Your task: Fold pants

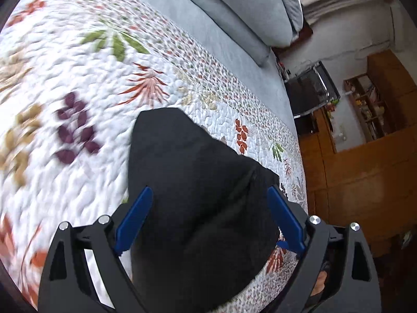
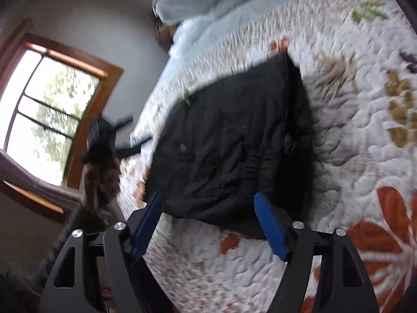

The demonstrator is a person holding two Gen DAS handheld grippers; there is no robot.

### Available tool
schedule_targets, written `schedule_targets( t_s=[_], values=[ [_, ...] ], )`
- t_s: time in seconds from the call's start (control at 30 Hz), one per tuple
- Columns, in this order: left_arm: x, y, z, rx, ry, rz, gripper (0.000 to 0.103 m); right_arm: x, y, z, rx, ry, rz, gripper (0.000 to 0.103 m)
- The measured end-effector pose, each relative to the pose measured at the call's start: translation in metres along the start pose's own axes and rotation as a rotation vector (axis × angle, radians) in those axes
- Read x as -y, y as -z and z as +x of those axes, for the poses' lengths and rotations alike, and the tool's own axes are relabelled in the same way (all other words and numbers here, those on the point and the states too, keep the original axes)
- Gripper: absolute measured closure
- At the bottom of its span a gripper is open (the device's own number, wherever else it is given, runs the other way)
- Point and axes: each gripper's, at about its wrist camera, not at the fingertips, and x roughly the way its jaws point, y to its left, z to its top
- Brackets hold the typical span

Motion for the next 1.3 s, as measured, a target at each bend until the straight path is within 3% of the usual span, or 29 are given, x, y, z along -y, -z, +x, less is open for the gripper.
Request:
schedule_targets(
  t_s=[0.07, 0.1, 0.2, 0.23, 0.33, 0.4, 0.47, 0.63, 0.73, 0.8, 0.87, 0.9, 1.0, 1.3],
  values=[
    [0.008, 0.022, -0.031, 0.046, -0.013, 0.022, 0.014, -0.02, 0.01, -0.032, 0.075, -0.01, -0.02, 0.026],
    [0.016, 0.038, -0.05, 0.078, -0.047, 0.06, 0.014, -0.033, 0.02, -0.049, 0.11, 0.029, -0.041, 0.02],
    [0.056, 0.102, -0.1, 0.213, -0.261, 0.25, 0.012, -0.085, 0.073, -0.1, 0.227, 0.262, -0.161, 0.004],
    [0.076, 0.136, -0.119, 0.272, -0.331, 0.341, 0.011, -0.1, 0.092, -0.111, 0.257, 0.313, -0.2, 0.003],
    [0.116, 0.216, -0.156, 0.397, -0.456, 0.469, 0.003, -0.144, 0.147, -0.134, 0.318, 0.467, -0.305, 0.003],
    [0.134, 0.262, -0.174, 0.438, -0.503, 0.474, 0.003, -0.171, 0.185, -0.143, 0.344, 0.56, -0.355, 0.003],
    [0.146, 0.299, -0.186, 0.447, -0.493, 0.449, 0.003, -0.194, 0.214, -0.147, 0.364, 0.626, -0.385, 0.004],
    [0.17, 0.369, -0.199, 0.425, -0.535, 0.477, 0.003, -0.231, 0.262, -0.148, 0.394, 0.642, -0.383, 0.004],
    [0.171, 0.394, -0.211, 0.457, -0.569, 0.438, 0.003, -0.24, 0.277, -0.148, 0.407, 0.67, -0.408, 0.004],
    [0.173, 0.406, -0.216, 0.44, -0.612, 0.447, 0.003, -0.244, 0.285, -0.151, 0.405, 0.633, -0.395, 0.004],
    [0.178, 0.415, -0.219, 0.473, -0.695, 0.473, 0.003, -0.247, 0.291, -0.153, 0.409, 0.629, -0.38, 0.004],
    [0.178, 0.418, -0.22, 0.479, -0.698, 0.478, 0.003, -0.248, 0.291, -0.153, 0.409, 0.635, -0.377, 0.004],
    [0.18, 0.427, -0.225, 0.471, -0.653, 0.483, 0.003, -0.25, 0.292, -0.15, 0.39, 0.642, -0.362, 0.004],
    [0.185, 0.428, -0.227, 0.47, -0.657, 0.418, 0.003, -0.258, 0.289, -0.13, 0.34, 0.548, -0.358, 0.004]
  ],
)
